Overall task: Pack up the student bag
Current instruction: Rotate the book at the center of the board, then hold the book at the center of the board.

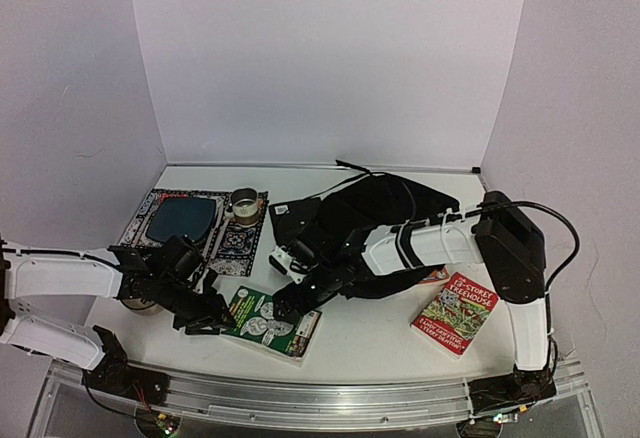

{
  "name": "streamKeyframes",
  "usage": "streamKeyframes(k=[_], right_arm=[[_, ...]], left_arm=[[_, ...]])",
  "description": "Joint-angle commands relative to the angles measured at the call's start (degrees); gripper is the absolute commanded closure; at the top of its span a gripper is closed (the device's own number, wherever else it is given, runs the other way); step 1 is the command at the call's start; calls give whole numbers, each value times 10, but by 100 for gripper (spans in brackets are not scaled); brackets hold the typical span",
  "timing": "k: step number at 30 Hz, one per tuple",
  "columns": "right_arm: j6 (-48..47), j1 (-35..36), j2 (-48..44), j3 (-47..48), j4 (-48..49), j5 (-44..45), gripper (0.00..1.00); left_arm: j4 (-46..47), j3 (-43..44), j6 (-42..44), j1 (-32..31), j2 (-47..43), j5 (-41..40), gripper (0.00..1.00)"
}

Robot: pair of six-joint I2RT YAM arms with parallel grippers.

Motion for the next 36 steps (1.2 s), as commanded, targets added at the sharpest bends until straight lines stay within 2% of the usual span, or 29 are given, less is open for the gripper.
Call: streamKeyframes(k=[1, 9, 13, 18, 22, 27, 31, 36], right_arm=[[12, 0, 4, -12, -16, -59, 13], [78, 12, -67, -99, 38, -110, 18], [129, 12, -87, -125, 52, -45, 18], [194, 8, -74, -131, 72, -13, 17], [223, 8, -67, -138, 100, -19, 17], [239, 8, -54, -135, 125, -41, 17], [252, 8, -40, -131, 150, -66, 17], [263, 8, -28, -129, 180, -82, 18]], left_arm=[[44, 14, 10, -1, 47, -32, 54], [85, 163, 130, 54, 209, -77, 56], [88, 217, 151, 62, 224, -80, 50], [75, 177, 123, 62, 168, -80, 37], [74, 109, 81, 61, 112, -55, 32], [86, 77, 60, 55, 104, -5, 33], [138, 57, 43, 50, 125, 41, 35], [201, 32, 18, 36, 153, 64, 45]])
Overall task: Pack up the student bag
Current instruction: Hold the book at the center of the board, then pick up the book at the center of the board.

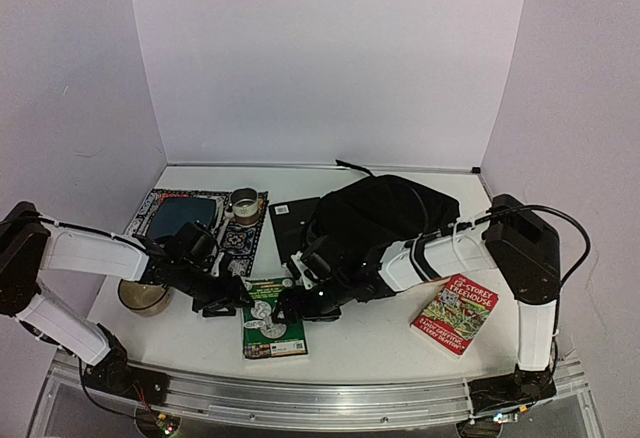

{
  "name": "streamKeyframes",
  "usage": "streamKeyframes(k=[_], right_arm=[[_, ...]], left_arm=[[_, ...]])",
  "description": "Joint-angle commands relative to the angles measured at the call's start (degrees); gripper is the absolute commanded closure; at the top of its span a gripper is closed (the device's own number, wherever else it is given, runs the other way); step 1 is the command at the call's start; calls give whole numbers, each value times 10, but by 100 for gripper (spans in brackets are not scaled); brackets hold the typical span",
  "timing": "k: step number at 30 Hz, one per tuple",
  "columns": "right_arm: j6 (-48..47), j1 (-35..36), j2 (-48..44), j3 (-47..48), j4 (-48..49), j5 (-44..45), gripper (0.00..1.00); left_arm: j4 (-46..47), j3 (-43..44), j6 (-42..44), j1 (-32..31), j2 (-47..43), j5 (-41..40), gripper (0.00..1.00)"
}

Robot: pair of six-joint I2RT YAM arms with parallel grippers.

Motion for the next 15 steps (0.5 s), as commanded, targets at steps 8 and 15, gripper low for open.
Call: streamKeyframes(k=[8, 15], right_arm=[[20, -5, 13, 12, 113, -95, 23], [22, -10, -21, 18, 181, -133, 31]], left_arm=[[207, -67, -98, -11, 12, 61, 61], [222, -68, -112, -11, -34, 34, 69]])
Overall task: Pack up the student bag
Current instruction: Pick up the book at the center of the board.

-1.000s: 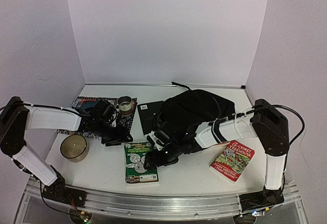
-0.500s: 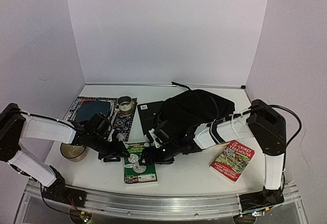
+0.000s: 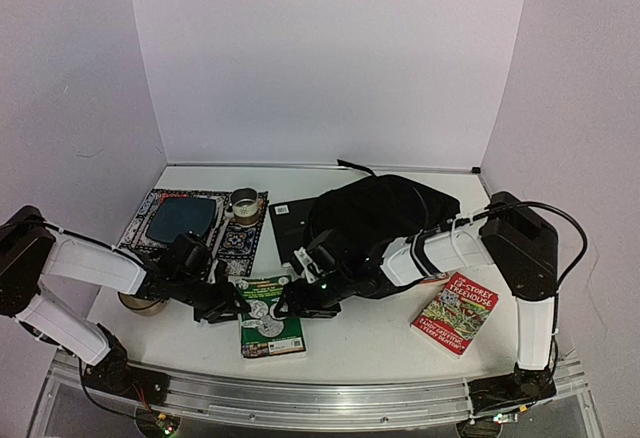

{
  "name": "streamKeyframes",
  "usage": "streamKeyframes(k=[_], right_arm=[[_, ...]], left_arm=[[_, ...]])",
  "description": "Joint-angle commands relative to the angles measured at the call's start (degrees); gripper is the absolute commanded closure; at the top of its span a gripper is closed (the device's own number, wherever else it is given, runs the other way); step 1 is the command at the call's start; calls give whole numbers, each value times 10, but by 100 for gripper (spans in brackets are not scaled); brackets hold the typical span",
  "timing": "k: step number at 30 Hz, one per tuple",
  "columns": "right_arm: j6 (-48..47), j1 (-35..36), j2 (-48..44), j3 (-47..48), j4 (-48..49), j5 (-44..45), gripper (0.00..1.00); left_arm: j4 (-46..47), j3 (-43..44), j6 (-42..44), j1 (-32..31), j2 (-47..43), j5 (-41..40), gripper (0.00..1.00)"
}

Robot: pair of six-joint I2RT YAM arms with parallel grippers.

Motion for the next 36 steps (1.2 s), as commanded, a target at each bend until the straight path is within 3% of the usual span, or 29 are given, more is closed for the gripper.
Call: streamKeyframes(k=[1, 10, 19, 26, 36], right_arm=[[-2, 12, -32, 20, 150, -77, 31], [7, 6, -14, -9, 150, -50, 34], [5, 5, -14, -18, 148, -19, 33], [-7, 5, -47, -42, 142, 18, 27], [-17, -5, -143, -66, 147, 45, 10]], left_arm=[[93, 7, -24, -11, -39, 11, 69], [92, 10, -46, -11, -120, 4, 71], [89, 7, -50, -11, -121, 8, 79], [79, 16, -37, -10, -146, -15, 100], [79, 35, 23, -10, -244, -9, 100]])
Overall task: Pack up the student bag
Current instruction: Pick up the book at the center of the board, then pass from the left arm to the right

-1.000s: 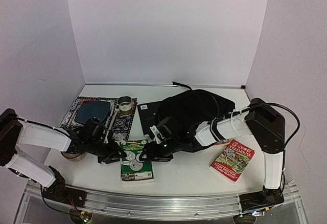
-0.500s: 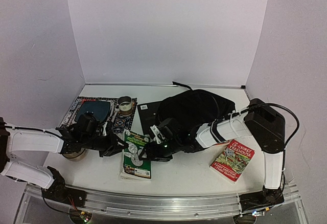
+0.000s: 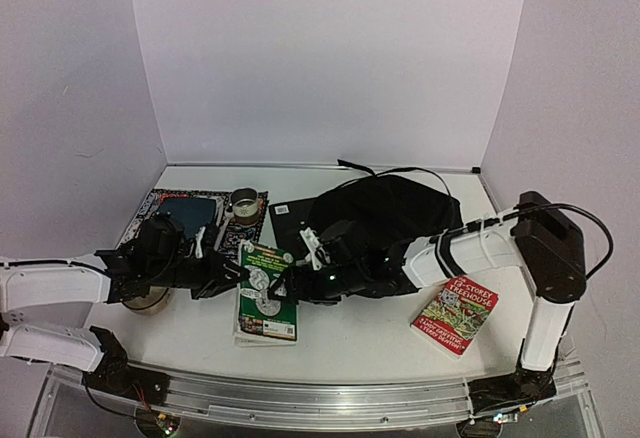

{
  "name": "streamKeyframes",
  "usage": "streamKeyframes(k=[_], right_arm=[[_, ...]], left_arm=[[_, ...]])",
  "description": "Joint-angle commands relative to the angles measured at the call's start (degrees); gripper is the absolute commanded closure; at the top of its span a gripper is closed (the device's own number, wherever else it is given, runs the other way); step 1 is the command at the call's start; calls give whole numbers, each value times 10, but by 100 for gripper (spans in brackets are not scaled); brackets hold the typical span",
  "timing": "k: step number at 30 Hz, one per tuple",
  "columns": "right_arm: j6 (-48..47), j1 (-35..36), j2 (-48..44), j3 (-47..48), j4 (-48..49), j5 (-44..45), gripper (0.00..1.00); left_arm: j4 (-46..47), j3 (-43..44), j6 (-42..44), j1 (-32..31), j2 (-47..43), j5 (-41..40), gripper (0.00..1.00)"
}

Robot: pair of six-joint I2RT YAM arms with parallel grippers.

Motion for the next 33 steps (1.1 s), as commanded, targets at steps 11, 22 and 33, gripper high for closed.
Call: streamKeyframes(k=[11, 22, 33], right_arm=[[-69, -58, -142, 7, 43, -62, 2], [-106, -108, -158, 54, 49, -204, 7], [-112, -137, -168, 88, 50, -304, 52]], left_arm=[[77, 79, 104, -2, -129, 62, 100], [107, 147, 180, -3, -76, 173, 100], [107, 198, 247, -2, 4, 192, 100]])
